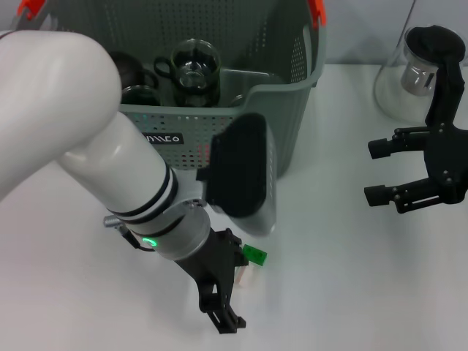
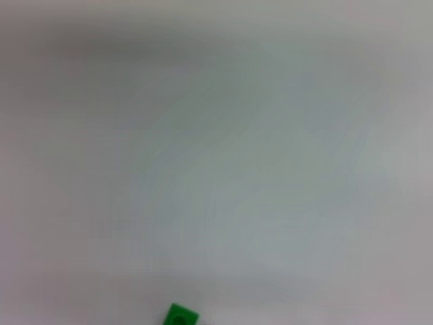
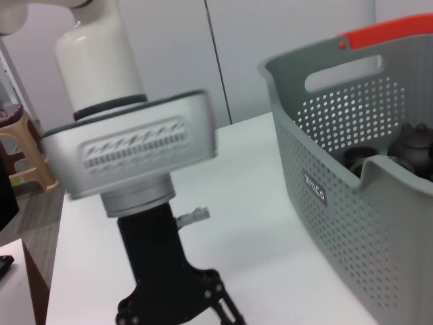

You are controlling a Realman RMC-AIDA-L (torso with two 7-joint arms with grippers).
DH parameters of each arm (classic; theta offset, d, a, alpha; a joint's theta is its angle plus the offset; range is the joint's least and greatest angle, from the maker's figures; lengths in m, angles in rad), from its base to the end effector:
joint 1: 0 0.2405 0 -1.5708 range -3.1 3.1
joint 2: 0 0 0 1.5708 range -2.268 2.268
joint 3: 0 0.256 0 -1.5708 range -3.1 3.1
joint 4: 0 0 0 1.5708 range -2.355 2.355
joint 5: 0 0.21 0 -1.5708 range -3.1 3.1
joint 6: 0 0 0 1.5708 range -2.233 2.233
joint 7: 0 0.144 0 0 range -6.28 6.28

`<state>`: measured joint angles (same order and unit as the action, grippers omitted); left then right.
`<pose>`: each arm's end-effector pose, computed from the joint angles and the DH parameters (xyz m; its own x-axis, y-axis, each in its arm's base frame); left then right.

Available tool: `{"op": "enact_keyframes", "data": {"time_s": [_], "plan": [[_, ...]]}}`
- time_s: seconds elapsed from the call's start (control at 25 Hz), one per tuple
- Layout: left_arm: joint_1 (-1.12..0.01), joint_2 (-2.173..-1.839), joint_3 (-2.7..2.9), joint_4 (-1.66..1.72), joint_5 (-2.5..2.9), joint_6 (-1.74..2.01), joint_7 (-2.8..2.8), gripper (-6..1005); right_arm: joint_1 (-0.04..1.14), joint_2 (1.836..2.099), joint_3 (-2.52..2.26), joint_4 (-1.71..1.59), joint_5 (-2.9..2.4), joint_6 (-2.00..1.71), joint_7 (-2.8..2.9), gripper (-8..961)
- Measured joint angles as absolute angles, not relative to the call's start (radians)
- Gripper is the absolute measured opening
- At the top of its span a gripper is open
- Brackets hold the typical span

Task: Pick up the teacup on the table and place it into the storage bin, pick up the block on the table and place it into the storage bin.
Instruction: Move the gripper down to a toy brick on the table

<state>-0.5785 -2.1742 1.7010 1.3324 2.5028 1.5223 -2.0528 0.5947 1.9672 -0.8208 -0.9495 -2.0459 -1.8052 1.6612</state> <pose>-0.1440 0.2981 -0.0872 0.9195 -0.0231 -0.3925 -0.0195 -0.9997 0.0131 0.2168 0.3430 0.0646 0.9089 -0.2890 -0.3008 -0.3148 -0.9483 -0.0401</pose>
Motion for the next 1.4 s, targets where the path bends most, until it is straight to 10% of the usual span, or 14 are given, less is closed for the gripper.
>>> {"op": "enact_keyframes", "data": {"time_s": [1.4], "plan": [[-0.728, -2.172, 1.784, 1.173, 2.536, 1.428, -1.738, 860, 0.62, 2.018, -0.81, -0.925, -2.044, -1.762, 1.667, 912]]}}
